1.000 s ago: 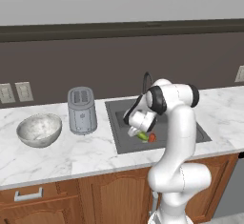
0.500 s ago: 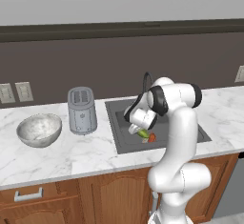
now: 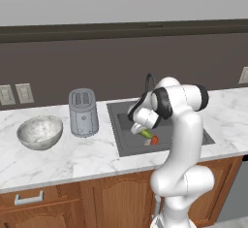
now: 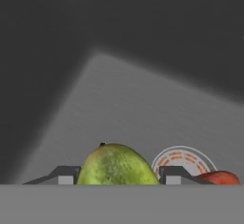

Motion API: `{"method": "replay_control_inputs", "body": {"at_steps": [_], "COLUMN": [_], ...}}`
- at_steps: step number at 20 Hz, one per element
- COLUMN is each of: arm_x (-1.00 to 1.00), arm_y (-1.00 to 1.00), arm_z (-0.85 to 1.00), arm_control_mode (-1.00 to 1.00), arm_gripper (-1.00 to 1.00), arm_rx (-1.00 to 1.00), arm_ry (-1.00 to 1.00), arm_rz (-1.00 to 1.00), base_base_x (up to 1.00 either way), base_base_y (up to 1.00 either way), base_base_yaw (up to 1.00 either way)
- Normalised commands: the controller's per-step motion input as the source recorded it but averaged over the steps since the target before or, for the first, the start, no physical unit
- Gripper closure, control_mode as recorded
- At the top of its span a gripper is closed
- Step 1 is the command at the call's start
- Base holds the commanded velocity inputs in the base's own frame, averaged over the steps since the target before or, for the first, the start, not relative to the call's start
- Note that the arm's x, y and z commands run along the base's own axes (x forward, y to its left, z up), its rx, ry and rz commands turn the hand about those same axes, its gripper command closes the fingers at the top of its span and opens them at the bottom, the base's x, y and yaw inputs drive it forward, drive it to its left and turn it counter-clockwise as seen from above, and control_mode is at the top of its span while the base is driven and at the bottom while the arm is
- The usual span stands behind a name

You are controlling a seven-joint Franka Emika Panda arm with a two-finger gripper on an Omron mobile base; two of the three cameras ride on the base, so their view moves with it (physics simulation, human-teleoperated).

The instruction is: Remove the sweet potato and mango from the sink. Then move the bowl and cup from the counter to the sink for washing.

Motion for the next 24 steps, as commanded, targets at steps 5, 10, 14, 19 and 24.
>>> {"method": "replay_control_inputs", "body": {"at_steps": [5, 10, 14, 19, 24], "arm_x": [-0.04, -0.03, -0.05, -0.11, -0.11], "arm_y": [0.0, 0.0, 0.0, 0.01, 0.03], "arm_z": [0.19, 0.21, 0.2, 0.18, 0.17], "arm_control_mode": [-1.0, -1.0, -1.0, -1.0, -1.0], "arm_gripper": [1.0, 1.0, 1.0, 1.0, 1.0], "arm_rx": [0.02, 0.0, 0.0, 0.0, 0.01], "arm_ry": [0.03, 0.02, 0.0, 0.01, 0.04], "arm_rz": [0.0, 0.0, 0.0, 0.0, 0.0], "base_base_x": [0.0, 0.0, 0.0, 0.0, 0.0], "base_base_y": [0.0, 0.0, 0.0, 0.0, 0.0], "base_base_yaw": [0.0, 0.0, 0.0, 0.0, 0.0]}}
